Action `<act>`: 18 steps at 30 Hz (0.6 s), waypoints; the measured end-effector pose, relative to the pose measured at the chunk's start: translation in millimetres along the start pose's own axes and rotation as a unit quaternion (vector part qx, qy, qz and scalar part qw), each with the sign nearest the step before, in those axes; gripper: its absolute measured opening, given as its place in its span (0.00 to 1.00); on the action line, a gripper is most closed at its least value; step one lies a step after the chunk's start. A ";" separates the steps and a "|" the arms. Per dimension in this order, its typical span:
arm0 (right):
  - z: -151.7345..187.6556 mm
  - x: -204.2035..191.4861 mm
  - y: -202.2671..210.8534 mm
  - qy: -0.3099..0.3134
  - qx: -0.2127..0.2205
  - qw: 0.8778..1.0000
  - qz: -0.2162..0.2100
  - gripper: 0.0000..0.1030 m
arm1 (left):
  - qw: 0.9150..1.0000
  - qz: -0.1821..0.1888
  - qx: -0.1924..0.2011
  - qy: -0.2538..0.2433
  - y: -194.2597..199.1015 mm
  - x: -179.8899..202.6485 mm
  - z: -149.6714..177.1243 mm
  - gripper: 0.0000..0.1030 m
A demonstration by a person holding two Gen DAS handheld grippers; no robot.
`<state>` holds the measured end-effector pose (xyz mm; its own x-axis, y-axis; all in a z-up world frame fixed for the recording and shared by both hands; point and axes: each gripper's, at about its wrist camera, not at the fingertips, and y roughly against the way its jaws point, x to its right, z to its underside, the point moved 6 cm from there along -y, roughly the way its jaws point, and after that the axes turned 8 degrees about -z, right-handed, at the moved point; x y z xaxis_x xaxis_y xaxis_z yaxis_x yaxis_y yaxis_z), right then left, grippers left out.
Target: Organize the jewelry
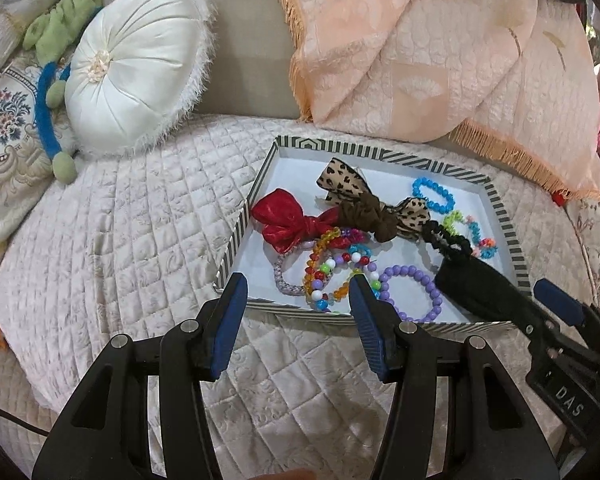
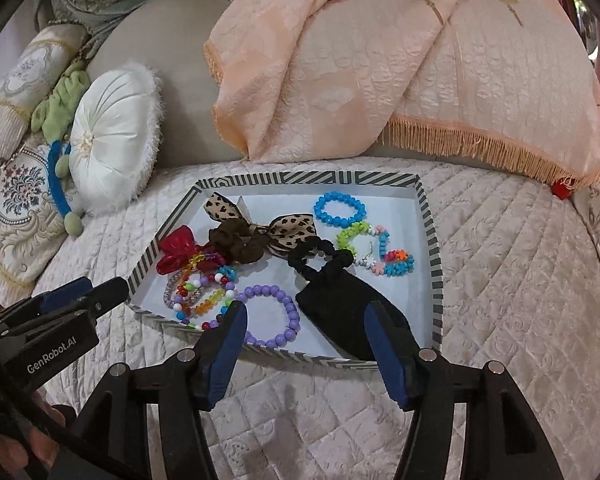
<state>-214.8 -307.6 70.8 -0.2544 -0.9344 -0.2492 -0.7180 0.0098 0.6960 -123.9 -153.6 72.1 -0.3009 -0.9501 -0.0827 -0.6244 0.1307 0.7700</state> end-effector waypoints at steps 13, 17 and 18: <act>-0.5 -1.4 12.3 0.004 0.007 1.000 0.015 0.62 | 1.000 -0.003 0.012 -0.005 13.2 5.2 0.3 0.51; 0.5 -2.3 13.3 0.004 0.004 1.000 0.017 0.63 | 1.000 -0.004 0.014 -0.007 15.3 5.6 0.0 0.51; 0.9 -2.5 13.4 0.004 0.004 1.000 0.017 0.63 | 1.000 -0.004 0.015 -0.008 16.2 6.0 0.1 0.51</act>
<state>-224.4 -304.8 80.2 -0.2738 -0.9363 -0.2202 -0.7137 0.0443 0.6991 -135.9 -157.2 84.0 -0.3071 -0.9465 -0.0992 -0.6481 0.1317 0.7501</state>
